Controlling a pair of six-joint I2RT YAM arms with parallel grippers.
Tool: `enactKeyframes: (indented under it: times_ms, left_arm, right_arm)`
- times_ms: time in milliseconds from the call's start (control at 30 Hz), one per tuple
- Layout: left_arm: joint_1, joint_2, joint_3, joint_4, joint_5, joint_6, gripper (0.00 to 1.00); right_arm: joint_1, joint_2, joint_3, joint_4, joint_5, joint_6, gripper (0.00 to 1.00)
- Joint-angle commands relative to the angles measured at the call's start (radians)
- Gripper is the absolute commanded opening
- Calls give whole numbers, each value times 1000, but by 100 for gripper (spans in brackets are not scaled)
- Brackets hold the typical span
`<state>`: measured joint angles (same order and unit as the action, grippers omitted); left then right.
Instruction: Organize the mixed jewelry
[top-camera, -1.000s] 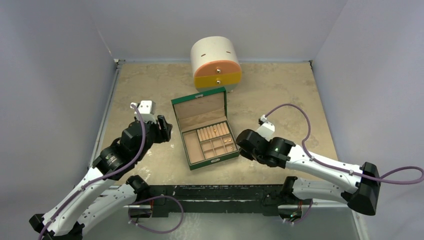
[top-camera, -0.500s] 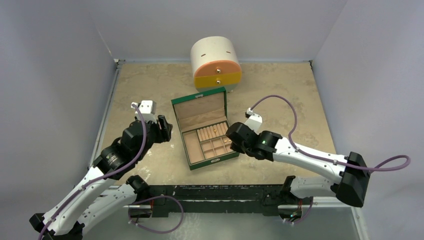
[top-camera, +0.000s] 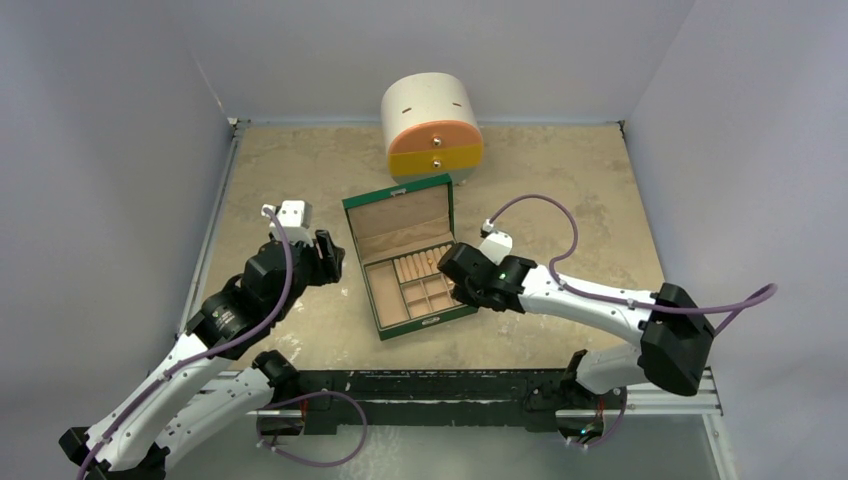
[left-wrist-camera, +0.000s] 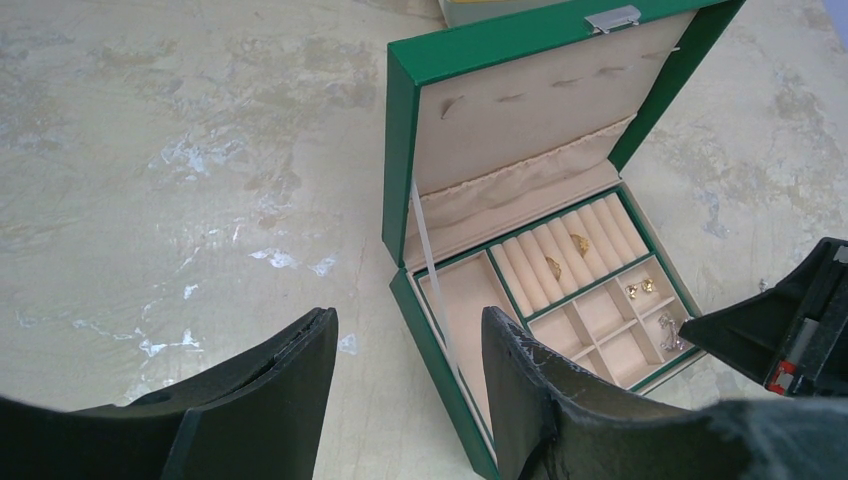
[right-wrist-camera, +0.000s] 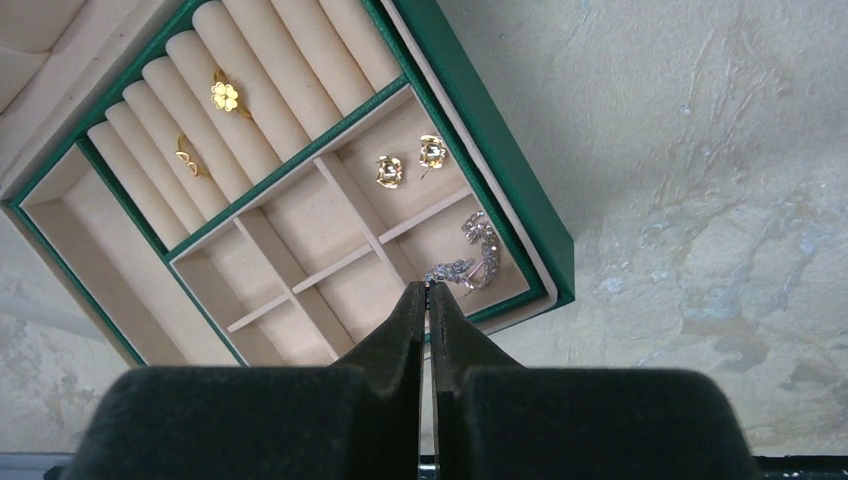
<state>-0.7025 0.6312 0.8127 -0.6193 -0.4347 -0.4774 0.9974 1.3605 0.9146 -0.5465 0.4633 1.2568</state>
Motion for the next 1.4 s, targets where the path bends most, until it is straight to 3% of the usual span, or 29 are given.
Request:
enactKeyframes:
  times_ms: [0, 300, 633, 900, 1133, 1367]
  left_arm:
    - [6, -5, 20, 30, -7, 11, 54]
    - [6, -9, 19, 29, -10, 11, 54]
    - [6, -9, 20, 29, -13, 11, 54]
    - [7, -8, 20, 29, -10, 11, 54]
    - [7, -6, 19, 30, -6, 13, 54]
    - [8, -1, 20, 29, -7, 12, 54]
  right_arm:
    - [-10, 20, 26, 11, -11, 57, 2]
    - [-34, 73, 28, 10, -28, 100, 3]
    - [-48, 63, 46, -34, -19, 90, 23]
    - [-64, -104, 19, -131, 72, 66, 26]
    - [-167, -255, -55, -202, 118, -21, 28]
    - [-298, -294, -114, -213, 123, -135, 29]
